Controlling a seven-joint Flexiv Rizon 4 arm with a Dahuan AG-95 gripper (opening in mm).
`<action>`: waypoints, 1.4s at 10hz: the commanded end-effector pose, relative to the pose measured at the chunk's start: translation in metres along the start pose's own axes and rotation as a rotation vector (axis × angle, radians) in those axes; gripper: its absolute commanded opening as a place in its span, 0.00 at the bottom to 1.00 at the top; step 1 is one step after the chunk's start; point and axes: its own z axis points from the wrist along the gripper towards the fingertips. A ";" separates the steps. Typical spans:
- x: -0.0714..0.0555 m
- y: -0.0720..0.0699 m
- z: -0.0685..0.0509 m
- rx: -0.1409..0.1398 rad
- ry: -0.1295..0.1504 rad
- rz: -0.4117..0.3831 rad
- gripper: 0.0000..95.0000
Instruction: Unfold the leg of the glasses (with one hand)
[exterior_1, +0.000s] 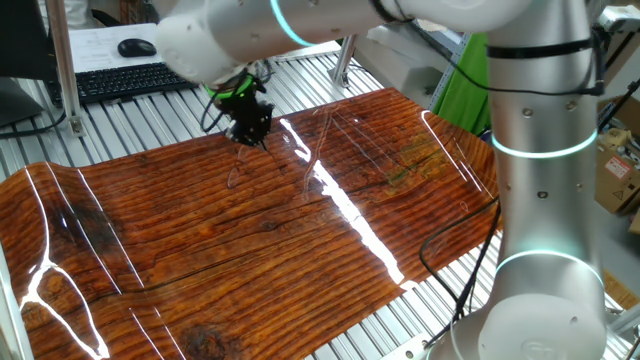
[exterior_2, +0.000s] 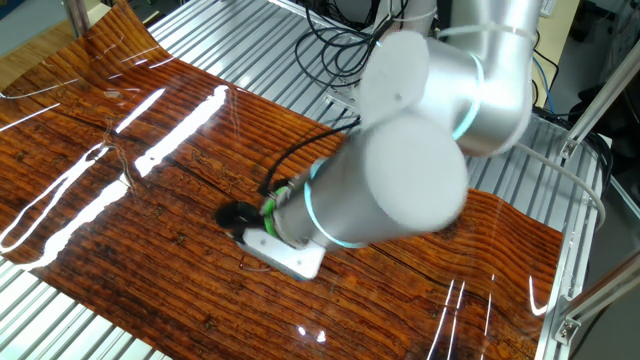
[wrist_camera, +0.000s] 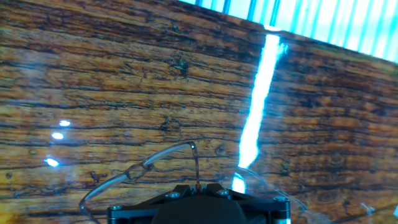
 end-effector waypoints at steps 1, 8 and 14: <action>0.002 -0.001 -0.002 -0.013 -0.008 -0.002 0.00; 0.003 -0.003 -0.003 0.061 0.072 0.011 0.00; 0.003 -0.002 -0.002 0.048 0.119 0.013 0.00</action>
